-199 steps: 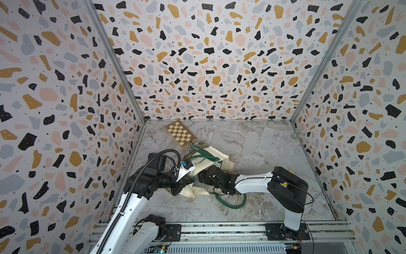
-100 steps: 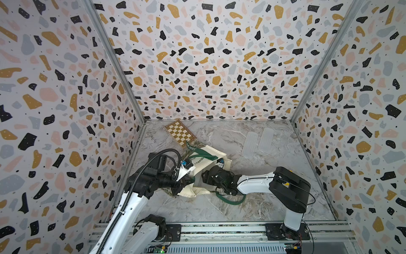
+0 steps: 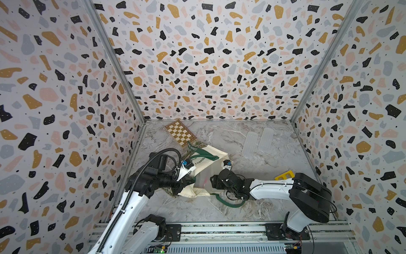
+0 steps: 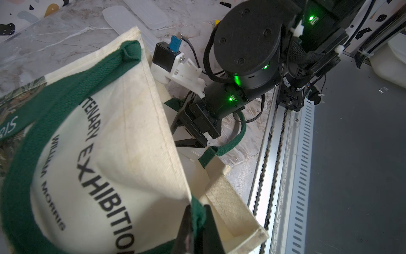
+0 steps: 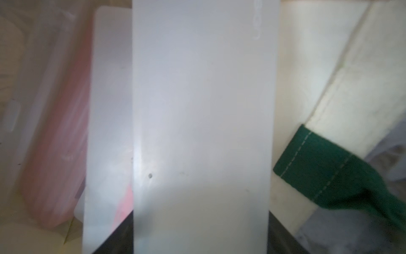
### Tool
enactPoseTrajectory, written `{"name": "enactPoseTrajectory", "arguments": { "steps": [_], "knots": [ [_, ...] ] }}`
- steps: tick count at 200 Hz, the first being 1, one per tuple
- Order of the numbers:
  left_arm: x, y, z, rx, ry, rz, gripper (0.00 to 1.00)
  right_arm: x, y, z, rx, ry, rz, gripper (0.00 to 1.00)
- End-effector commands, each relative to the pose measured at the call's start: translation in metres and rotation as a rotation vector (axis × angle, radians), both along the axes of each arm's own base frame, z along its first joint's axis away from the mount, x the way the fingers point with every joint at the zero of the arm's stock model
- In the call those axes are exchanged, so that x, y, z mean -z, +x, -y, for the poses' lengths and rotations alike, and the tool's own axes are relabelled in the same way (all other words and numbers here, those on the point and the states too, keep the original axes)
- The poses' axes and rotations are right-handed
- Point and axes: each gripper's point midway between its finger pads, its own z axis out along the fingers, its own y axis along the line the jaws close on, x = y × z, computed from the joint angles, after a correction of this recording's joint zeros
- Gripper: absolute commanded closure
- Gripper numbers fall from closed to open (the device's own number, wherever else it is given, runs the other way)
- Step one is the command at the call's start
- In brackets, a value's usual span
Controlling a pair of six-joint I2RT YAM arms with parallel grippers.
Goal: Take out the pencil case from the canvas bag
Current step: Pick up the pencil case from the canvas bag.
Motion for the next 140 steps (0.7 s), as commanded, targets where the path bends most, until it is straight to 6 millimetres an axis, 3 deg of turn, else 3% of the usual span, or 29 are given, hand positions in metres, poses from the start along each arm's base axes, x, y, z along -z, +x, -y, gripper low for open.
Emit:
{"name": "enactPoseTrajectory", "arguments": {
  "steps": [1,140],
  "knots": [
    [-0.005,0.001,0.001,-0.005,-0.019,0.0,1.0,-0.027,0.006,0.0,-0.013,0.03,0.075,0.3],
    [-0.019,0.017,-0.004,-0.085,-0.066,-0.011,1.0,-0.077,-0.016,0.006,-0.168,0.102,0.194,0.31]
  ]
}}
